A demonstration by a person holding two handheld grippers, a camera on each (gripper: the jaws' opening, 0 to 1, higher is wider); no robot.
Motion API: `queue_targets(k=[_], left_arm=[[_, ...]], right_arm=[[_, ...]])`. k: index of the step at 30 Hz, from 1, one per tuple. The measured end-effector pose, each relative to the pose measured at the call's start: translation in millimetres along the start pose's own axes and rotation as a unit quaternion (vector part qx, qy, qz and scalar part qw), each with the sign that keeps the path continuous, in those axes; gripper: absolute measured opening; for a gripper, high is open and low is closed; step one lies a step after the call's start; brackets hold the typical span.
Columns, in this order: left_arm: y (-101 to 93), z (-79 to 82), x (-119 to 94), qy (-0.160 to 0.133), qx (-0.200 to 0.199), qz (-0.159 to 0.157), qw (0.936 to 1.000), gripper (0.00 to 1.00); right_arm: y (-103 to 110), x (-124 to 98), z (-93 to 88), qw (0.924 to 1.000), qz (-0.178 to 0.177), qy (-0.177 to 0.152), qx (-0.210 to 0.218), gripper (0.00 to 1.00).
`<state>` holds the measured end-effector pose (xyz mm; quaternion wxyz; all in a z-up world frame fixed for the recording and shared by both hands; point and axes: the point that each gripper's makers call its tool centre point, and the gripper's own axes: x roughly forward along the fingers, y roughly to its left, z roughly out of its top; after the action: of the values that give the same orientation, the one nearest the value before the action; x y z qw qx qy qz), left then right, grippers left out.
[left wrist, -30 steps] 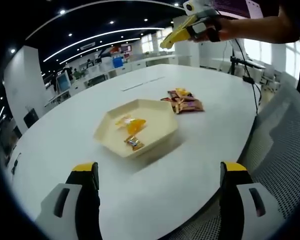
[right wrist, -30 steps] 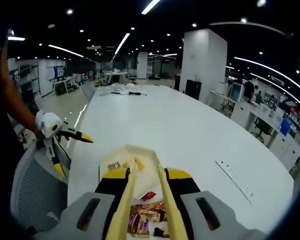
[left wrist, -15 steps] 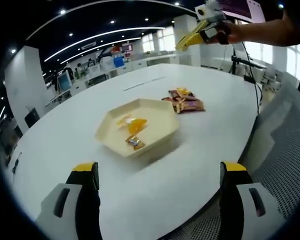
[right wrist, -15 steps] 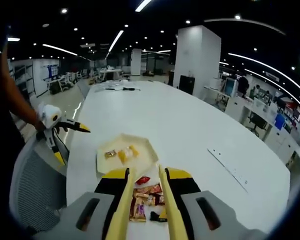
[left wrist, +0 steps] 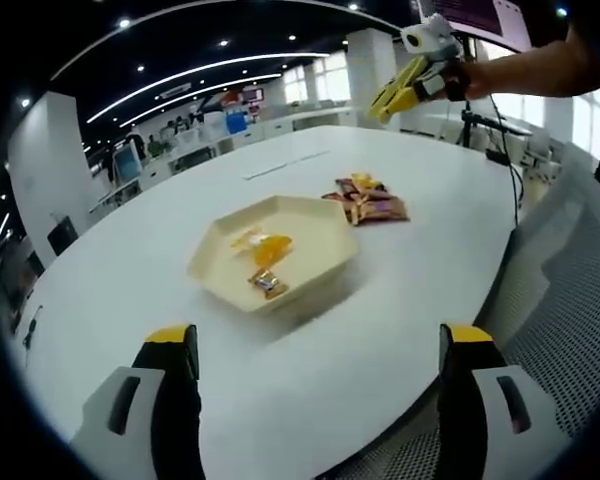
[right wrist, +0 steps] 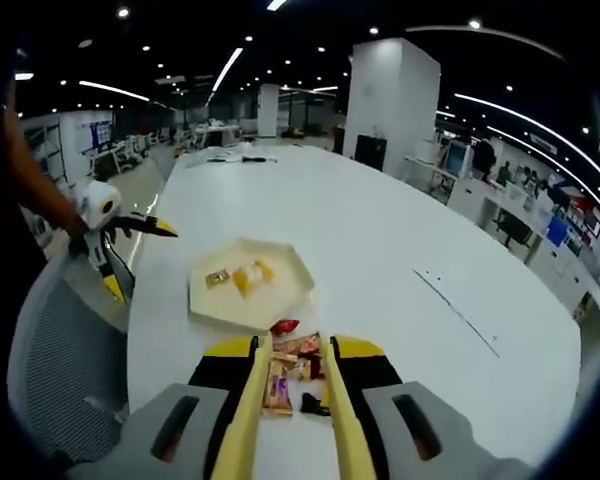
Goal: Place the target food into the container with the food tongs after gripping and lifting it, then release it inside without dropping or visibly crushing the food.
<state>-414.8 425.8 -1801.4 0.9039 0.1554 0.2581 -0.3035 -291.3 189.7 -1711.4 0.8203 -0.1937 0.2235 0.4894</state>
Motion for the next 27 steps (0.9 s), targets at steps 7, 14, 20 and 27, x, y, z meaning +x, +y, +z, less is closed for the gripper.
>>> queue_targets(k=[7, 14, 20, 27], left_arm=[[1.5, -4.5, 0, 0.010, 0.000, 0.003, 0.9999, 0.94], [0.0, -5.4, 0, 0.012, -0.003, 0.000, 0.9999, 0.93], [-0.3, -5.3, 0, 0.013, -0.002, -0.001, 0.9999, 0.93], [0.2, -6.5, 0, 0.016, -0.004, 0.001, 0.9999, 0.92]], right_arm=[[3, 13, -16.9, 0.9999, -0.001, 0.009, 0.011, 0.27], [3, 20, -27.9, 0.9997, 0.002, 0.019, 0.016, 0.27], [4, 27, -38.0, 0.9992, 0.009, 0.033, 0.020, 0.27], [10, 38, -47.9, 0.9985, 0.019, 0.047, 0.019, 0.27]])
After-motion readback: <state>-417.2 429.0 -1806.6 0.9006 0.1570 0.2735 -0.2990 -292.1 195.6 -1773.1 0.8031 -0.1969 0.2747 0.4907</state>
